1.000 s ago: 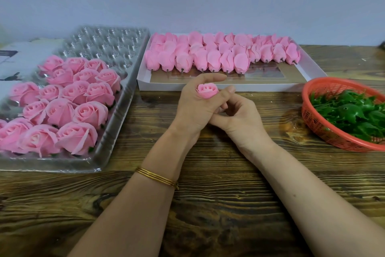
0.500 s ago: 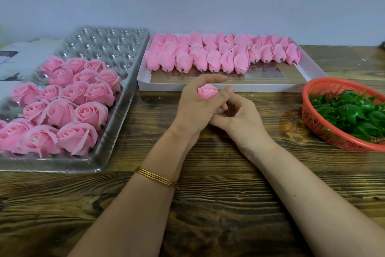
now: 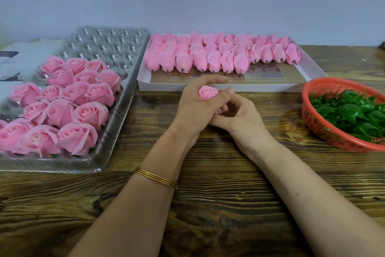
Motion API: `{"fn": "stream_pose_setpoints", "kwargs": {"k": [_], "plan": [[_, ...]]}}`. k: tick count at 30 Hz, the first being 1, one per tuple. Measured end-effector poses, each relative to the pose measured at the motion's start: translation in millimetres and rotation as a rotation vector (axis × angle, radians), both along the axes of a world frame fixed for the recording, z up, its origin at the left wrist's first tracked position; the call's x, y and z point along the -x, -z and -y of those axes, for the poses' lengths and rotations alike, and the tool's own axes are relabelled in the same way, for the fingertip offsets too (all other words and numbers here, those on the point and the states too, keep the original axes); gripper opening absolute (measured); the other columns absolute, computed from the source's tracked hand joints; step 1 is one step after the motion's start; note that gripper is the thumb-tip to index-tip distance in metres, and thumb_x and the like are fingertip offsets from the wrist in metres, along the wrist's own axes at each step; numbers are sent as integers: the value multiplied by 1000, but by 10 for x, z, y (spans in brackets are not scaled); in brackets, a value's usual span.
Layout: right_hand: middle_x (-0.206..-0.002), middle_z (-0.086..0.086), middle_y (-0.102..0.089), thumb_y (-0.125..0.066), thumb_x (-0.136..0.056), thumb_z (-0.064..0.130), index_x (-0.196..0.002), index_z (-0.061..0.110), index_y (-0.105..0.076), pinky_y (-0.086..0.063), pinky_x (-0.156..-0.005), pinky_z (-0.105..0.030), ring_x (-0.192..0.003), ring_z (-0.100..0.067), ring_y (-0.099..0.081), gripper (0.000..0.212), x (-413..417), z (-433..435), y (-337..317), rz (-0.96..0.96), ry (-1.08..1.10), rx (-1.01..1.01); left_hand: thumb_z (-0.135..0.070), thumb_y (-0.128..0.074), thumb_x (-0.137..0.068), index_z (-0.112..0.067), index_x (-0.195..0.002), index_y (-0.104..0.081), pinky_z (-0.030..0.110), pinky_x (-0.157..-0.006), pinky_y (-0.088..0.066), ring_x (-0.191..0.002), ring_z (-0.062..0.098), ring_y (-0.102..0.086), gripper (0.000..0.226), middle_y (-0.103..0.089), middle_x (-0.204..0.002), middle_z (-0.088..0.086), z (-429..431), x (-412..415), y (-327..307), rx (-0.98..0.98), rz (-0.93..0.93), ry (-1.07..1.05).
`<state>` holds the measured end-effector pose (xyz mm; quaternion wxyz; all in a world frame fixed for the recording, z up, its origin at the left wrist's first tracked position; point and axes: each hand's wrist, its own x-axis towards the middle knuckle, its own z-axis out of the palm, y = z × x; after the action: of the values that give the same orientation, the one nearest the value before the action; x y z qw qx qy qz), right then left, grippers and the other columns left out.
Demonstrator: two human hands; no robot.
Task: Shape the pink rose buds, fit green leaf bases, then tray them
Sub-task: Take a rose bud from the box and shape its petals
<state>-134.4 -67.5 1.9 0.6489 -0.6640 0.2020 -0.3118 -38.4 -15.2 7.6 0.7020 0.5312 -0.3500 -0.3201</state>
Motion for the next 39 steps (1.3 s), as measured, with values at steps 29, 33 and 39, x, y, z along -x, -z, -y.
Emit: {"fn": "stream_pose_setpoints", "kwargs": {"k": [29, 33, 39], "plan": [[-87, -2, -74, -66, -73, 22, -79, 16, -75, -54, -63, -25, -86, -9, -70, 13, -29, 30, -38, 35, -16, -429, 9, -65, -76, -23, -98, -67, 46, -80, -59, -88, 24, -71, 39, -73, -92, 11, -8, 80, 34, -194, 287, -105], [-85, -2, -74, -66, -72, 20, -79, 16, -76, -54, -65, -25, -84, -9, -71, 13, -27, 42, -29, 36, -18, -437, 8, -66, -76, -22, -98, -67, 45, -81, -59, -89, 22, -71, 38, -73, -93, 9, -12, 83, 34, -192, 309, -107], [-93, -5, -74, -65, -73, 21, -93, 10, -73, -55, -78, -30, -91, -13, -69, 24, -25, 63, -11, 9, -22, -437, 3, -71, -77, -24, -97, -67, 38, -85, -58, -89, 13, -70, 34, -73, -91, -1, -21, 85, 31, -195, 343, -114]]}}
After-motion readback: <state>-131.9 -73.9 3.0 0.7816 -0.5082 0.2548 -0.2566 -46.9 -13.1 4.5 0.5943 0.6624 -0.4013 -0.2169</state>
